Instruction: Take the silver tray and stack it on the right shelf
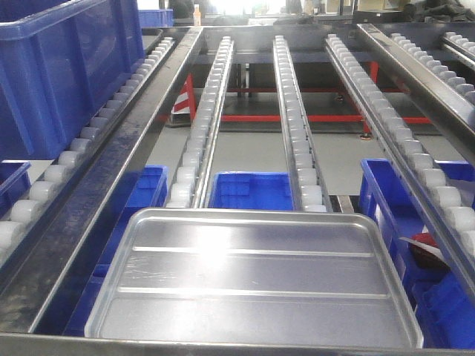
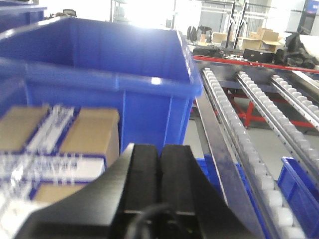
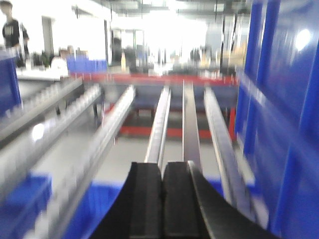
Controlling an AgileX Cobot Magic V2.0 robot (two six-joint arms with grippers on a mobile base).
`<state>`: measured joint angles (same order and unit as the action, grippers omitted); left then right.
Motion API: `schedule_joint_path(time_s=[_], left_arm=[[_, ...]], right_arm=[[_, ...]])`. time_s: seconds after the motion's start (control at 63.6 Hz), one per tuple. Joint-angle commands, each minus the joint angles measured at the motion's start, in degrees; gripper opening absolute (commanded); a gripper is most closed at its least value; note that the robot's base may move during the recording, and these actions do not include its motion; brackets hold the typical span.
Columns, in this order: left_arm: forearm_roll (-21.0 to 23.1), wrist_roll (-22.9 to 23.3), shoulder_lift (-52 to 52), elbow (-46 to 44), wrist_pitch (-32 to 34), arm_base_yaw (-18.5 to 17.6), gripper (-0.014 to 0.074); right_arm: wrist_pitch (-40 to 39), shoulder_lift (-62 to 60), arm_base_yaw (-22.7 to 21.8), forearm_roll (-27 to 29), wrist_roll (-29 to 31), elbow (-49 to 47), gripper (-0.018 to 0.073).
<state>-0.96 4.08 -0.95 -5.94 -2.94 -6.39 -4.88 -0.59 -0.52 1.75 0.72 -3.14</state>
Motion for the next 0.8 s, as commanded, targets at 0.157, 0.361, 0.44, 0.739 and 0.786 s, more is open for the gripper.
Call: schedule_joint_path(time_s=[0.157,0.361,0.44,0.739,0.786], left_arm=[[-0.56,0.08,-13.99,-23.90,-12.36,0.00,-0.0101],[5.91,-3.06,-26.42,-34.55,-19.36,-1.40,-0.0089],[11.16,-10.13,-29.93,-36.18,-19.47,-3.95,-0.0089],[18.98,-19.37,-41.94,-38.34,-22.46,-20.66,0.0257],[20.71,-19.37,-43.70,-38.34,-22.11,-22.94,0.0293]], right_arm=[[3.48,8.78,0.70,-0.15,0.20,-17.62,0.0060],[10.73,20.28,5.46,-0.10,0.20,-28.05,0.0067],[13.96,23.90,8.77,-0.10,0.20,-31.65,0.0130],[19.12,36.34,25.75,0.33,0.20,-36.83,0.0449],[19.99,38.30,28.21,1.49,0.20,-36.83,0.0472]])
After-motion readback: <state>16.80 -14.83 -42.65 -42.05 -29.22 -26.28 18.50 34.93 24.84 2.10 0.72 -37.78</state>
